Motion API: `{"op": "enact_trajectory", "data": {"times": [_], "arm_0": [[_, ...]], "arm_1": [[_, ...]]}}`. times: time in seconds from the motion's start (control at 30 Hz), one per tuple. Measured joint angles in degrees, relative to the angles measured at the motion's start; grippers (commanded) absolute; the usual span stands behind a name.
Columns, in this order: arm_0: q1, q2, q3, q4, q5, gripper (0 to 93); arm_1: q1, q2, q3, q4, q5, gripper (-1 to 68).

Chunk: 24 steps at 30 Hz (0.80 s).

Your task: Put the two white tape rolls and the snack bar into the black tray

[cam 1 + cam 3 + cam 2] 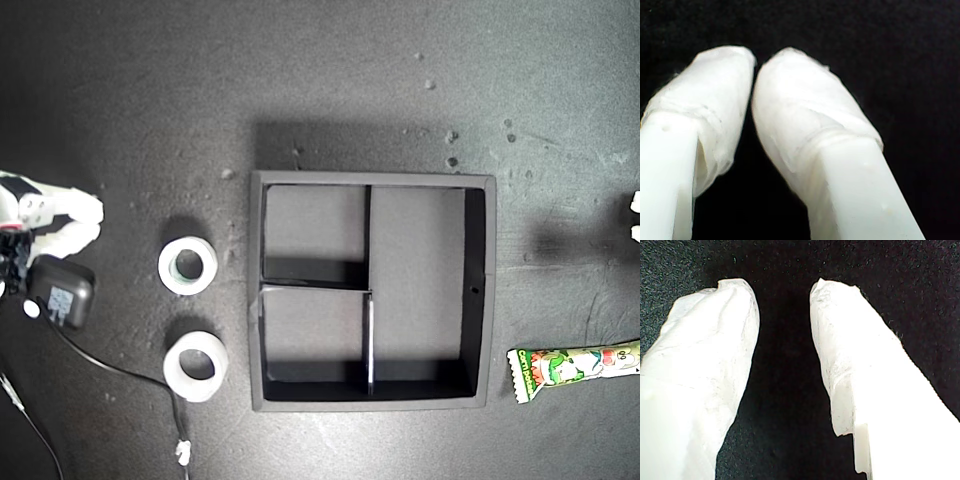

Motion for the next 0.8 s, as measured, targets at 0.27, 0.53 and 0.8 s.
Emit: {"op": "enact_trajectory", "data": {"times": [0.27,0.53,0.8], "arm_0": [[0.44,0.0,0.0,0.0,-1.05,0.2],[0.44,0.0,0.0,0.0,-1.05,0.2],[0.44,0.0,0.0,0.0,-1.05,0.2]], "arm_1": [[-0.53,0.0,0.0,0.0,0.0,0.0],[-0.53,0.0,0.0,0.0,0.0,0.0],[-0.53,0.0,0.0,0.0,0.0,0.0]]}}
